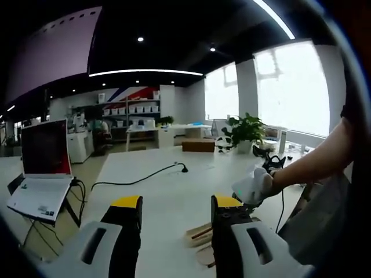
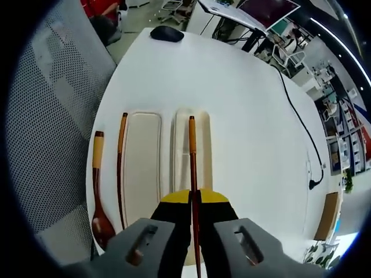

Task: Arrange the utensils inside the cutlery case until each visible utensil rests in its matching compartment.

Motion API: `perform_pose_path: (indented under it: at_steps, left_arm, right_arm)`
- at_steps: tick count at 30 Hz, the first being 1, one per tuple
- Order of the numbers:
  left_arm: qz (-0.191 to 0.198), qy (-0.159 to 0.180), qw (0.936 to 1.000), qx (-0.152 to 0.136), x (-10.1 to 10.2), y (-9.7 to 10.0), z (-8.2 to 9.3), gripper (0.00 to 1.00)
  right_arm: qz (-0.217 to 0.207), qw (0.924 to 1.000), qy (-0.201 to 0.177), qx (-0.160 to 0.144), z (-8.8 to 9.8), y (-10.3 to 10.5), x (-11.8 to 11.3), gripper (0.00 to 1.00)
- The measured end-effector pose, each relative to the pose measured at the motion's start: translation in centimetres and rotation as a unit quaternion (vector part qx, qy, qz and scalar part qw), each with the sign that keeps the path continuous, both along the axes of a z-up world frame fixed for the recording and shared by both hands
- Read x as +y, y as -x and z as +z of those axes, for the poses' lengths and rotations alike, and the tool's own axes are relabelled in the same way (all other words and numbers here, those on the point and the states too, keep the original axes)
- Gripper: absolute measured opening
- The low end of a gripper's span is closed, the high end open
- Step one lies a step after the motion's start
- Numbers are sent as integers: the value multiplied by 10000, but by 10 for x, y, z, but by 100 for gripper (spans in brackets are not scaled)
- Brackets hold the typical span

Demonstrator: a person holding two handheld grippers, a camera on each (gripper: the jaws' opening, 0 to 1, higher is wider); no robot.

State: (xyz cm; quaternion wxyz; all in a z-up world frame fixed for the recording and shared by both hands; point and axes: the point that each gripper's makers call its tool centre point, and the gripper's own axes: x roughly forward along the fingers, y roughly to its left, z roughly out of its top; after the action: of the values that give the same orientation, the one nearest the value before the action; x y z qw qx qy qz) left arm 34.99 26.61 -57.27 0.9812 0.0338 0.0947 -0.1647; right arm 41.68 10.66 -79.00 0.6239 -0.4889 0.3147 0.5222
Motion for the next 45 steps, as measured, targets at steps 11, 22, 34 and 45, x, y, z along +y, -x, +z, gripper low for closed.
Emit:
perform_pose_path:
  at_steps: [11, 22, 34, 45]
  left_arm:
    - [-19, 23, 10000, 62, 1, -2, -3, 48]
    - [-31, 28, 9999, 120, 2, -2, -7, 48]
    - [-39, -8, 9998, 196, 3, -3, -11, 48]
    - [-48, -29, 9997, 236, 4, -4, -14, 48]
  right_arm:
    - [35, 10000, 35, 78, -8, -2, 1, 0]
    - [83, 9998, 81, 131, -15, -6, 1, 0]
    - [120, 9996, 126, 215, -26, -7, 2, 0]
    - [106, 9996, 115, 218, -30, -10, 3, 0]
